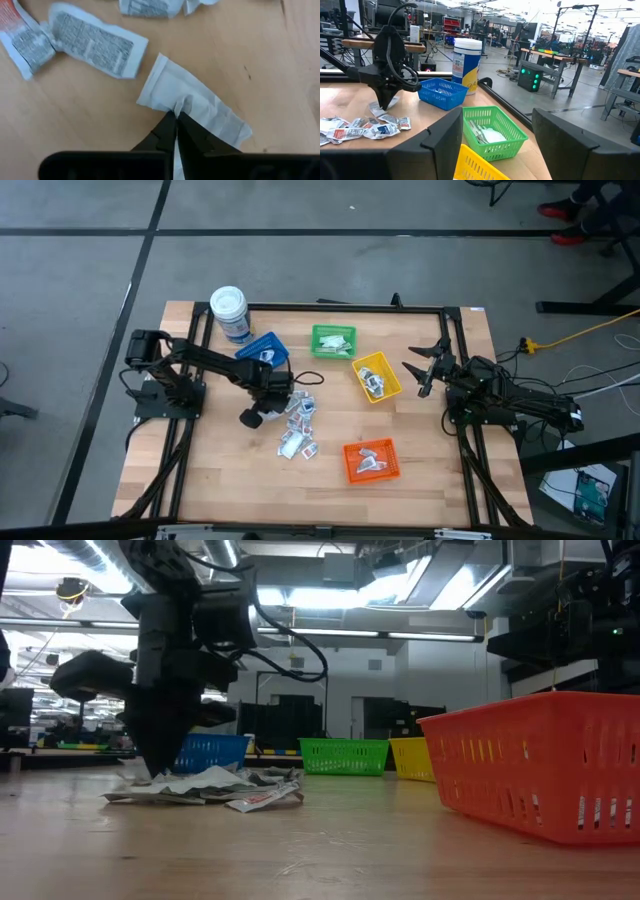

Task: Pick & Place First Aid Supplies
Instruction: Put the white bandage into the green bin

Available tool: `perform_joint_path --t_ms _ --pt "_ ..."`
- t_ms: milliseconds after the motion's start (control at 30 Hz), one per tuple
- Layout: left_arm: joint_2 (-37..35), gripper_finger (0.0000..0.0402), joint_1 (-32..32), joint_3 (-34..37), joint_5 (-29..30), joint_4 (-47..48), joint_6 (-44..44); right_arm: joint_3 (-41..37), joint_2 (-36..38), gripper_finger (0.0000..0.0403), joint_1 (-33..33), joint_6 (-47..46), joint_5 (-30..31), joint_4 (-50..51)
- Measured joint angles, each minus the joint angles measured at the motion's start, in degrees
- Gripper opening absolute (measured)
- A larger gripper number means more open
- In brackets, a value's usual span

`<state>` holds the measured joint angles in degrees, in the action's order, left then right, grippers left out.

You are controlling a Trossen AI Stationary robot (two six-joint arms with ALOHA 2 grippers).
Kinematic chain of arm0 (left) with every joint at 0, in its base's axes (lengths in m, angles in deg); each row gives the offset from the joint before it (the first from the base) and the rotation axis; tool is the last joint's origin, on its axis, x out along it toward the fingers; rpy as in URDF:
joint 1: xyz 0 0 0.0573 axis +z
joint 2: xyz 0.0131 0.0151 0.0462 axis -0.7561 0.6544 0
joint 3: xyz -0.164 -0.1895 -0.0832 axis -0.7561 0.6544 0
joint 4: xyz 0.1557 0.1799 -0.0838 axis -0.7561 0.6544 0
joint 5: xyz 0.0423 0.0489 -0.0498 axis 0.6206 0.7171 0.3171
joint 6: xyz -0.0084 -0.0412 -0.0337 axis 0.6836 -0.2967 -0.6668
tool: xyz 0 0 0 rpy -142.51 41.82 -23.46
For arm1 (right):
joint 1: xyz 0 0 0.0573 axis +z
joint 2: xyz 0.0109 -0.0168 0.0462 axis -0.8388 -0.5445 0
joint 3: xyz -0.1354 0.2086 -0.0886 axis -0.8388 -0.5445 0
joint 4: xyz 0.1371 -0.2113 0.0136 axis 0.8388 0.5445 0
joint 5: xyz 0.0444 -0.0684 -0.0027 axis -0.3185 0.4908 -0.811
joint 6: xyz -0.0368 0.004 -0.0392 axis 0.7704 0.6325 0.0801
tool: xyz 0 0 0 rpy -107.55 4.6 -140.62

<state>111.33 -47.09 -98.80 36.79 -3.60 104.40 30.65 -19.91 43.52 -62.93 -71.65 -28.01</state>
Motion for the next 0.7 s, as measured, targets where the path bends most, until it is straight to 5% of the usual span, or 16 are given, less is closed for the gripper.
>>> perform_joint_path --t_ms 700 --pt "-1.09 0.0003 0.01 -3.34 -0.08 1.21 -5.02 0.0 -0.01 0.0236 0.02 0.02 0.0 0.0"
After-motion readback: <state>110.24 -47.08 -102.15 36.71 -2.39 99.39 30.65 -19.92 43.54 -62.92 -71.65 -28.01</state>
